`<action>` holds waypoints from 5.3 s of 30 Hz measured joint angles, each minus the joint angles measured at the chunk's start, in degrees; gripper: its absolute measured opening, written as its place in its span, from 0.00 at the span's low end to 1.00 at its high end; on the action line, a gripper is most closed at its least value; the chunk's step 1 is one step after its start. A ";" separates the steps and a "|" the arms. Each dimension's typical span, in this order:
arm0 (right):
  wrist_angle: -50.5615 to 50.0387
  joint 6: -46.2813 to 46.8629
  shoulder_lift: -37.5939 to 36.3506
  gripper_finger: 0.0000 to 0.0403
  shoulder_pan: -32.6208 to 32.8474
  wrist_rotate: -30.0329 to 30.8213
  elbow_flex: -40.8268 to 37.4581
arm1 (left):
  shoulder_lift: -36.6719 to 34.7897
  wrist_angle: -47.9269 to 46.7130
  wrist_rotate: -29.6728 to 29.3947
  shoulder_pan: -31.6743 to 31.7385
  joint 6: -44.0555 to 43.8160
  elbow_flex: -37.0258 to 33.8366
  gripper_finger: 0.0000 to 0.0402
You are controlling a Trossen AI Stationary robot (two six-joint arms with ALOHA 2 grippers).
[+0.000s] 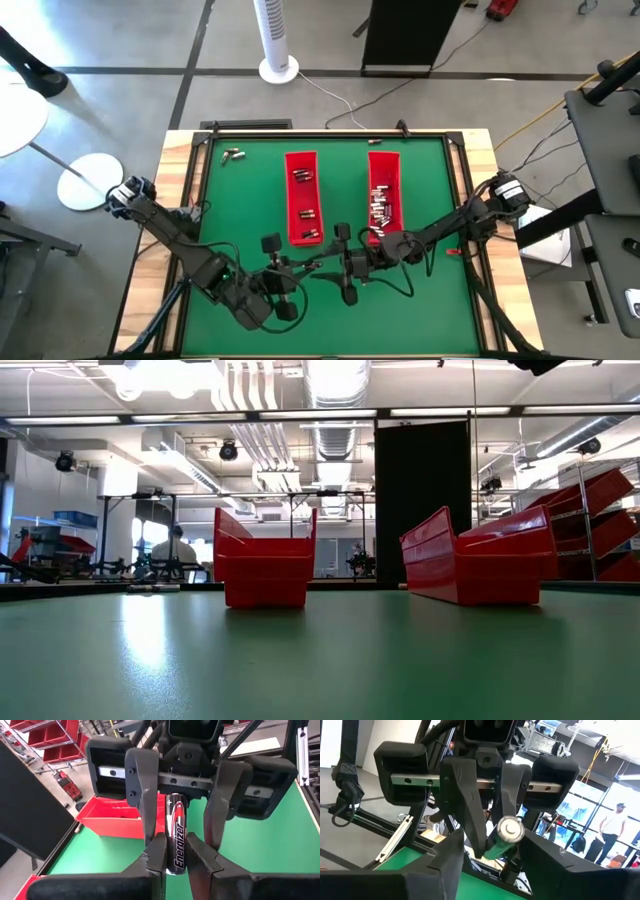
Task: Sort batteries
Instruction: Put the silver battery into the right red bin
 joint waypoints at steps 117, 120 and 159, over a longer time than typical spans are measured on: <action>-118.98 28.89 -9.53 0.11 -18.68 -2.28 13.91 | -34.51 43.06 -1.01 26.70 2.79 -44.90 0.46; -118.24 28.32 -7.63 0.12 -19.95 -4.59 11.56 | -34.66 43.08 -0.95 26.66 1.60 -47.28 0.46; -103.67 21.42 -4.28 0.11 -23.61 -1.68 6.94 | -32.59 41.63 -0.90 26.90 2.92 -46.99 0.46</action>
